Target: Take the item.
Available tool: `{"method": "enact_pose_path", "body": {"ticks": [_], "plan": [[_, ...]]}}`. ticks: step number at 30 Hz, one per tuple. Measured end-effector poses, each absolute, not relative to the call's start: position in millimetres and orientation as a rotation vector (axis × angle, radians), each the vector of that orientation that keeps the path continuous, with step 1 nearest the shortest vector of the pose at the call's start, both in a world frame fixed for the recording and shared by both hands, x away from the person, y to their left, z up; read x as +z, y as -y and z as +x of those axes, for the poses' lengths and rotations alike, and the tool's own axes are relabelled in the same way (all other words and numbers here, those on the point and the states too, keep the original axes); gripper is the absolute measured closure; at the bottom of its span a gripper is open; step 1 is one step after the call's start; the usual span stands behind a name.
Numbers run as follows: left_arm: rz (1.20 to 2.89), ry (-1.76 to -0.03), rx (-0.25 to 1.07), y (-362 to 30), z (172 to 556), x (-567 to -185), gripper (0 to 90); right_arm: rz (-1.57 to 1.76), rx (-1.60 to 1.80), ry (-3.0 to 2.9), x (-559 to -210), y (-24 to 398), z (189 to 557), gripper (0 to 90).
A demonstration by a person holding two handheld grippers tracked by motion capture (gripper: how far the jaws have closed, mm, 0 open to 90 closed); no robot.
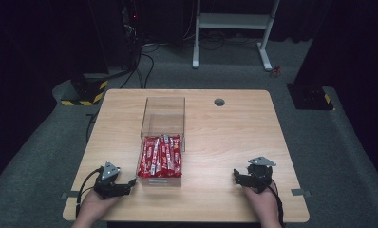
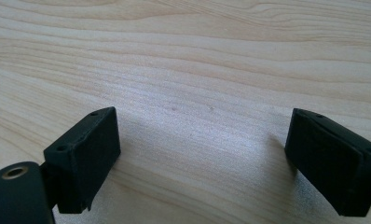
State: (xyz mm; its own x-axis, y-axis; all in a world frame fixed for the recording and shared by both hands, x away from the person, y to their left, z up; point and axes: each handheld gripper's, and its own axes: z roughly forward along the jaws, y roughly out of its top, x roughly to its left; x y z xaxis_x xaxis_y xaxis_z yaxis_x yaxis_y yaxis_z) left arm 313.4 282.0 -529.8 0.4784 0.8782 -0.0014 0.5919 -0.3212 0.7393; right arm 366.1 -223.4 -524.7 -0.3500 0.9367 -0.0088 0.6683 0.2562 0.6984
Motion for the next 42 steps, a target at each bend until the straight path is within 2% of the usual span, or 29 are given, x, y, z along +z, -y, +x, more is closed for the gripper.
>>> {"method": "enact_pose_path", "body": {"ticks": [42], "plan": [[2.037, -1.216, 0.533, -281.6, 309.7, -529.8, 16.5, 1.435, 0.859, -2.122, -523.7, 224.0, 366.5, 11.5]]}}
